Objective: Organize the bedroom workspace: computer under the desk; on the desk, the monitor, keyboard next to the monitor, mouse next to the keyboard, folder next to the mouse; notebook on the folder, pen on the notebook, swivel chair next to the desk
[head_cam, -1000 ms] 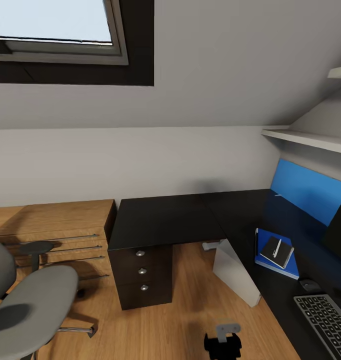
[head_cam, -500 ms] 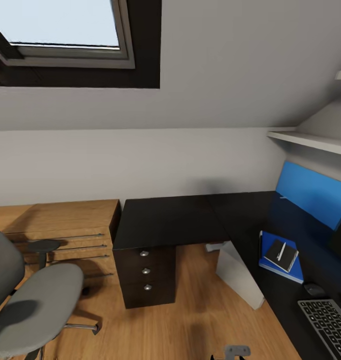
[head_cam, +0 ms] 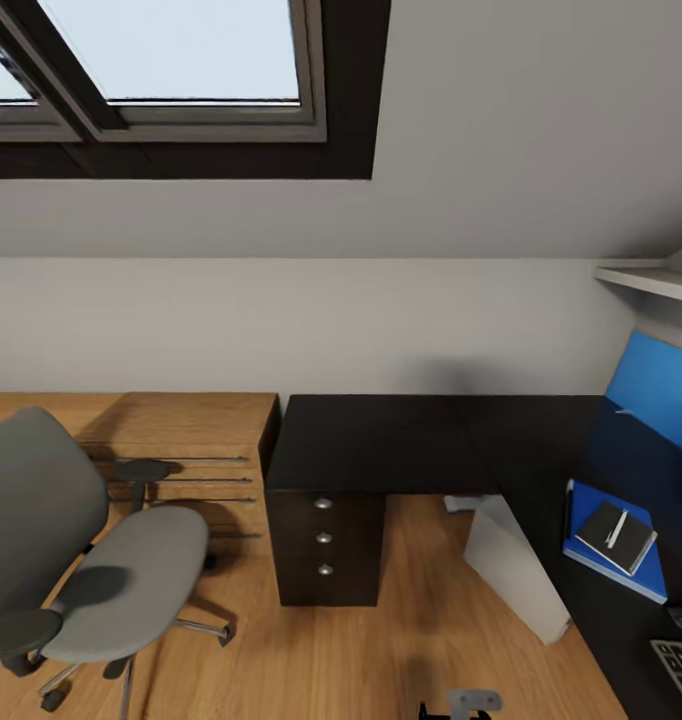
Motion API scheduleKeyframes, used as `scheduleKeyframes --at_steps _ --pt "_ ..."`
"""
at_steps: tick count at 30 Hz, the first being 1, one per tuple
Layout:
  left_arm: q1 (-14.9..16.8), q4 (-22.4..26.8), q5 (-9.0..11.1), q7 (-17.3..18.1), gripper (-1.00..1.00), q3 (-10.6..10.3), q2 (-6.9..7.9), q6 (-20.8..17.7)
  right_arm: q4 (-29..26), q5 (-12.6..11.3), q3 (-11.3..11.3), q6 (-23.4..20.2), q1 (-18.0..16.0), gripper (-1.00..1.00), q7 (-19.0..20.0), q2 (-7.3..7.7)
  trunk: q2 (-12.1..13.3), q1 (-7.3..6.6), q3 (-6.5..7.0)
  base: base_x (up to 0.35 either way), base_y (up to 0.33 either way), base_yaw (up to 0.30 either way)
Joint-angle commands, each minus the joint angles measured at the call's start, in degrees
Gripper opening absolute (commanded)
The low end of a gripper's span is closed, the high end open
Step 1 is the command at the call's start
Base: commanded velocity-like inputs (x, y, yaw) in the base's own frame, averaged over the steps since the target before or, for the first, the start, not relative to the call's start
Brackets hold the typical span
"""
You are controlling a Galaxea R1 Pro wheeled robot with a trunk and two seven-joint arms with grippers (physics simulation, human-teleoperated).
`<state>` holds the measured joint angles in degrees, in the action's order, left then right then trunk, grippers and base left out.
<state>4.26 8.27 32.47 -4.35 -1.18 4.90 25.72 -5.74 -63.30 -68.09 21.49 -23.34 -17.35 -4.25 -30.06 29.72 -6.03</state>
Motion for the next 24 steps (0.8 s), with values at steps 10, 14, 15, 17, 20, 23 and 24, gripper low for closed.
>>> scheduleKeyframes --at_steps 10,14,15,17,20,23,24 --pt "0.0 -0.9 0.0 0.6 1.0 -0.1 -1.47 7.1 0.0 0.1 -0.5 7.6 1.3 1.0 -0.3 0.01 3.9 -2.18 1.58 0.0 0.0 0.271" --pt "0.0 -1.9 0.0 0.6 1.0 -0.1 -2.88 11.4 0.0 0.1 -0.6 8.6 1.4 1.0 -0.4 0.01 5.5 -3.06 2.21 0.0 0.0 0.271" --pt "0.0 -2.4 0.0 0.6 1.0 -0.1 -3.04 13.1 0.0 0.1 -0.6 9.3 1.5 1.0 -0.4 0.02 5.9 -3.28 2.37 0.0 0.0 0.271" --pt "0.0 -3.5 0.0 0.6 1.0 -0.1 -3.35 17.2 0.0 0.1 -0.6 11.8 2.0 1.0 -0.4 0.0 6.7 -3.72 2.69 0.0 0.0 0.271" --pt "0.0 -4.5 0.0 0.6 1.0 -0.1 -3.55 20.0 0.0 0.1 -0.7 16.1 3.0 1.0 -0.5 -0.03 7.1 -3.94 2.8 0.0 0.0 0.271" --pt "0.0 -4.9 0.0 0.6 1.0 -0.1 -3.62 21.1 0.0 0.4 -0.7 19.7 3.8 1.0 -0.5 -0.04 7.1 -3.94 2.74 0.0 0.0 0.271" --pt "0.0 -5.1 0.0 0.6 1.0 -0.1 -3.65 21.5 0.0 0.7 -0.7 21.5 4.2 1.0 -0.5 -0.05 7.1 -3.94 2.72 0.0 0.0 0.271"
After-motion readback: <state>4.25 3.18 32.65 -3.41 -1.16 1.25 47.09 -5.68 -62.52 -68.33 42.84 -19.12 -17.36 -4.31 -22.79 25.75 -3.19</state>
